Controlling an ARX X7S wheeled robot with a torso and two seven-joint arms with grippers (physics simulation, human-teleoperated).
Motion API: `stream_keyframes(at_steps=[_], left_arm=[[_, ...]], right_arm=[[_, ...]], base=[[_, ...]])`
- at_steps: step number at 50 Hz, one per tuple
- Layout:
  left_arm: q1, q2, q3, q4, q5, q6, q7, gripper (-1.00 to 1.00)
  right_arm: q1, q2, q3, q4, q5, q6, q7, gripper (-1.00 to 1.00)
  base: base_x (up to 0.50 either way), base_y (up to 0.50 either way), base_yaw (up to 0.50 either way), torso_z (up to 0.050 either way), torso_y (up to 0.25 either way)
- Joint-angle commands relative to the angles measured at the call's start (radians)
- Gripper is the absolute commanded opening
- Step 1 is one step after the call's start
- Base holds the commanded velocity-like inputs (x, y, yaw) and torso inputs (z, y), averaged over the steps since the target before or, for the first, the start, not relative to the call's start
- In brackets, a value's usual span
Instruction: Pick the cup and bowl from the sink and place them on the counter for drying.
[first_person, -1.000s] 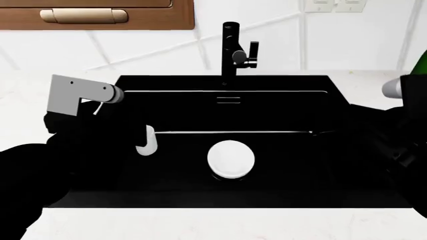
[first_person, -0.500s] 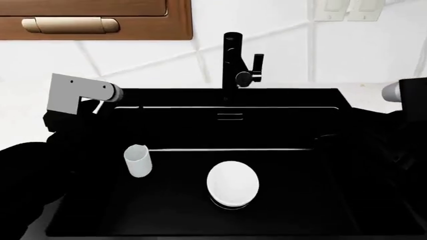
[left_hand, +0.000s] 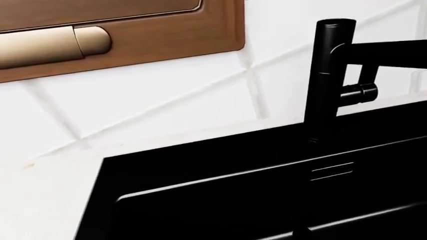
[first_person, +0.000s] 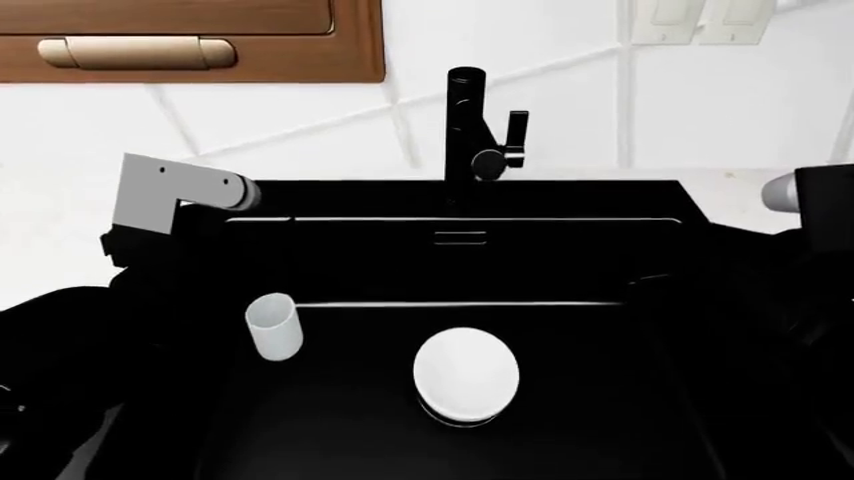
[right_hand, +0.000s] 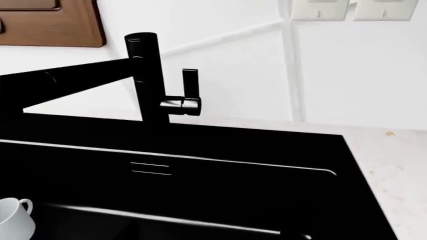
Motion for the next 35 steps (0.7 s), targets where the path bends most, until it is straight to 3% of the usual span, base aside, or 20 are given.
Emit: stream_keyframes(at_steps=[1,10,16,20,21,22,23,35], left_arm=[[0.003,0.001,0.013,-0.004,0.002,0.009,-0.001,1.00],[-0.008,-0.005,0.030,-0.009,0.007,0.016,0.005,1.00],[-0.019,0.036,0.061,-0.039,0.013,-0.002,-0.020,1.00],[-0.030,0.058,0.120,-0.063,0.038,-0.024,-0.042,1.00],[-0.042,0.059,0.214,-0.071,0.115,0.007,-0.073,1.00],[-0.045,0.061,0.233,-0.076,0.124,0.005,-0.075,1.00],[-0.044,0.104,0.188,-0.098,0.085,-0.044,-0.094,1.00],[-0.063,0.238,0.179,-0.201,0.153,-0.007,-0.228,1.00]], right_arm=[[-0.024,0.001,-0.004,0.002,-0.011,-0.023,-0.010,1.00],[-0.031,0.003,0.006,0.006,0.023,-0.014,0.008,1.00],[-0.038,0.000,0.027,0.007,0.048,-0.014,0.036,1.00],[-0.046,-0.004,0.018,0.013,0.031,-0.028,0.024,1.00],[-0.047,-0.005,0.015,0.016,0.027,-0.032,0.021,1.00],[-0.047,-0.005,0.013,0.016,0.024,-0.033,0.019,1.00],[-0.049,-0.004,0.012,0.018,0.024,-0.034,0.018,1.00],[-0.081,-0.004,0.001,0.029,-0.010,-0.066,-0.011,1.00]], base=[[0.06,0.00,0.00,0.000,0.000],[0.03,0.00,0.00,0.000,0.000],[0.00,0.00,0.00,0.000,0.000],[0.00,0.00,0.00,0.000,0.000],[0.00,0.00,0.00,0.000,0.000],[0.00,0.00,0.00,0.000,0.000],[0.00,0.00,0.00,0.000,0.000],[0.00,0.00,0.00,0.000,0.000]])
